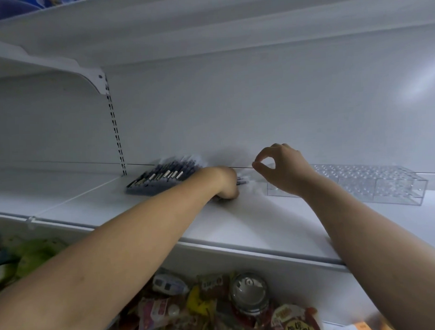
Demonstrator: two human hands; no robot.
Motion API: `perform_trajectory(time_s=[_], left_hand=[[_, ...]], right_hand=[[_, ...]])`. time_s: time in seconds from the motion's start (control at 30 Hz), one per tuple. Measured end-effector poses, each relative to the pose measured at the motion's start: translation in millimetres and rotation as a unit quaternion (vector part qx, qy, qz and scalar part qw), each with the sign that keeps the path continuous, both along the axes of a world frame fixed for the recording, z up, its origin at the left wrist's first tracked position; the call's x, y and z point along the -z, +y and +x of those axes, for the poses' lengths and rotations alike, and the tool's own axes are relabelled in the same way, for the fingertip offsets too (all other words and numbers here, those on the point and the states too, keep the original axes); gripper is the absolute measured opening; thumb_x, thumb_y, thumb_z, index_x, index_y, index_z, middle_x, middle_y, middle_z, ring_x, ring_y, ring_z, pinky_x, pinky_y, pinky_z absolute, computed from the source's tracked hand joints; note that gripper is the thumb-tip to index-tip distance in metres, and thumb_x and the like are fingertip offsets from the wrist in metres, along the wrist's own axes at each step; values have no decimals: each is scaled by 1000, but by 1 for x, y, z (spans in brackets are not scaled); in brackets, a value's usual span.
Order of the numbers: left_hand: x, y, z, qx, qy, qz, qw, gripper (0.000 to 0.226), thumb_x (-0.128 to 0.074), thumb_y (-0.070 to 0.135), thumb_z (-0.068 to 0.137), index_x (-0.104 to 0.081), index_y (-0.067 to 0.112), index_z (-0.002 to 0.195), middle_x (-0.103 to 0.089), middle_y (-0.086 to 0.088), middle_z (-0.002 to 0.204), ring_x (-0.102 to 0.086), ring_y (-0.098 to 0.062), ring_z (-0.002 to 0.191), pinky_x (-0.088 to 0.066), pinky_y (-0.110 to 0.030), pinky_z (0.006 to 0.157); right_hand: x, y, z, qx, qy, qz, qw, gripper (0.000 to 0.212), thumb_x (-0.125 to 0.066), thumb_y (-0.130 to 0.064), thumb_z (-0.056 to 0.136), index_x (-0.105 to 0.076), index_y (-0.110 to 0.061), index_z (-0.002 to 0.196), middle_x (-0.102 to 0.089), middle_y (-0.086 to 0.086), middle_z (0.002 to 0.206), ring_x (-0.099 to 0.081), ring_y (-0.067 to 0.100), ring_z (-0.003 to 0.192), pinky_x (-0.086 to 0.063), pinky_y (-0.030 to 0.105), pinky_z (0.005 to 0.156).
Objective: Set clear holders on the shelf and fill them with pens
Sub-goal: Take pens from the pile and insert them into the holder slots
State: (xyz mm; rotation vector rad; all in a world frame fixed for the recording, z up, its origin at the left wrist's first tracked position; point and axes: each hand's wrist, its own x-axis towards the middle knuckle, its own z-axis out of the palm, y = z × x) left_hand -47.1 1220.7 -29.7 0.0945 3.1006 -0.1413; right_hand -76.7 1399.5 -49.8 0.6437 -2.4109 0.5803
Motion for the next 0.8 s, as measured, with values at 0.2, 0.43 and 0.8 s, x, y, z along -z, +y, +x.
perform_trajectory(time_s=[0.2,0.43,0.8], left_hand=[[12,-3,-14,39,38,9,998,14,-47,16,106,-55,10,97,-66,-13,104,-57,-28,81,-48,-33,73],[-10,-24,-25,82,103,342,930,37,-46,38,111,-58,6,98,-68,-10,86,-67,-29,68,-49,-33,66],[-40,36,-72,196,66,582,787,20,-47,24,111,-59,13,123,-50,-6,91,-40,-13,55,-36,-29,50]], right_hand=[[-2,1,-1,-3,18,-17,1000,18,-61,-41,100,-75,-30,102,-63,-8,100,-54,20,110,-44,41,95],[-17,7,-1,-13,37,-201,979,17,-67,-28,95,-77,-19,85,-72,-12,82,-68,13,86,-52,29,78],[-77,37,-41,47,-72,-206,975,26,-58,-18,94,-75,-4,80,-77,12,73,-68,23,54,-48,22,52]])
